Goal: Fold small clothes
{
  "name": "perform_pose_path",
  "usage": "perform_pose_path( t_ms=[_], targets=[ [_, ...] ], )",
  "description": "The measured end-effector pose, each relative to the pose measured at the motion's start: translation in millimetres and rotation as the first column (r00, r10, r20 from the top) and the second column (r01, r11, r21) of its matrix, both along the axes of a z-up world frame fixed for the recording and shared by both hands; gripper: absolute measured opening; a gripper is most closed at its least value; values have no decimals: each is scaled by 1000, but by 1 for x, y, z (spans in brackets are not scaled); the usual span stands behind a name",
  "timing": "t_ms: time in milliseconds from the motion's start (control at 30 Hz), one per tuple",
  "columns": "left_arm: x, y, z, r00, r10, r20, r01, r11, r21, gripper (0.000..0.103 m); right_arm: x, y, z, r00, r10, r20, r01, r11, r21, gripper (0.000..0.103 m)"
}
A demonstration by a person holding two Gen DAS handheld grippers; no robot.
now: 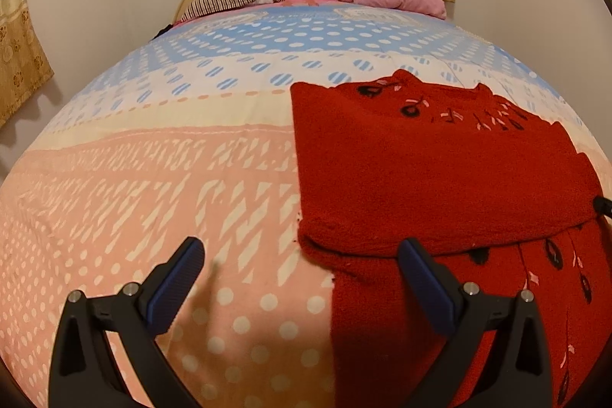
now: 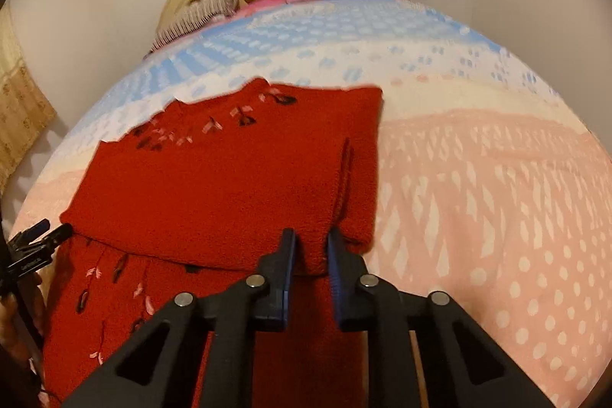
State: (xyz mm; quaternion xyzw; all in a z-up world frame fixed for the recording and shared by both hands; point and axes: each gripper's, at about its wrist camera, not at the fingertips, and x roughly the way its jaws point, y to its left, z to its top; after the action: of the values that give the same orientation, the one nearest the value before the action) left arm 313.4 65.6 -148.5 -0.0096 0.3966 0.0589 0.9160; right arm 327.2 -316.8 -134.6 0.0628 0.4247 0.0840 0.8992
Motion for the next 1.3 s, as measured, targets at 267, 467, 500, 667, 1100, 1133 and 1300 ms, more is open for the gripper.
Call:
perform_pose_path(
  t_ms=[267, 467, 500, 667, 1100, 1133, 1300],
  targets=[
    [-5, 11, 3, 999, 26, 21, -25, 999, -48, 103, -16, -6, 31, 995, 4, 101, -5, 1000, 3, 8],
    [-4, 6, 3, 1000, 15, 11, -15, 1000, -19, 103, 6, -11, 5, 1000, 10, -10, -11, 999, -35, 9],
    [-5, 8, 6, 1000, 21, 16, -21, 999, -24, 103, 6, -11, 2, 1000, 23, -21, -23, 1000, -20, 10],
    [2, 18, 20, 997, 48, 55, -45, 997, -57, 103, 5, -26, 16, 1000, -16, 9, 16, 1000, 7, 43],
    [35, 35, 0, 996, 94, 2, -94, 990, -101, 103, 116, -35, 28, 999, -6, -39, 13, 984, 178, 29],
    [35, 36, -1, 995, 96, 0, -95, 989, -109, 103, 122, -30, 23, 998, -1, -63, 11, 987, 159, 29],
    [35, 36, -3, 996, 91, -12, -92, 988, -125, 103, 137, 2, -6, 986, 81, -149, -62, 990, 127, 29]
  ],
)
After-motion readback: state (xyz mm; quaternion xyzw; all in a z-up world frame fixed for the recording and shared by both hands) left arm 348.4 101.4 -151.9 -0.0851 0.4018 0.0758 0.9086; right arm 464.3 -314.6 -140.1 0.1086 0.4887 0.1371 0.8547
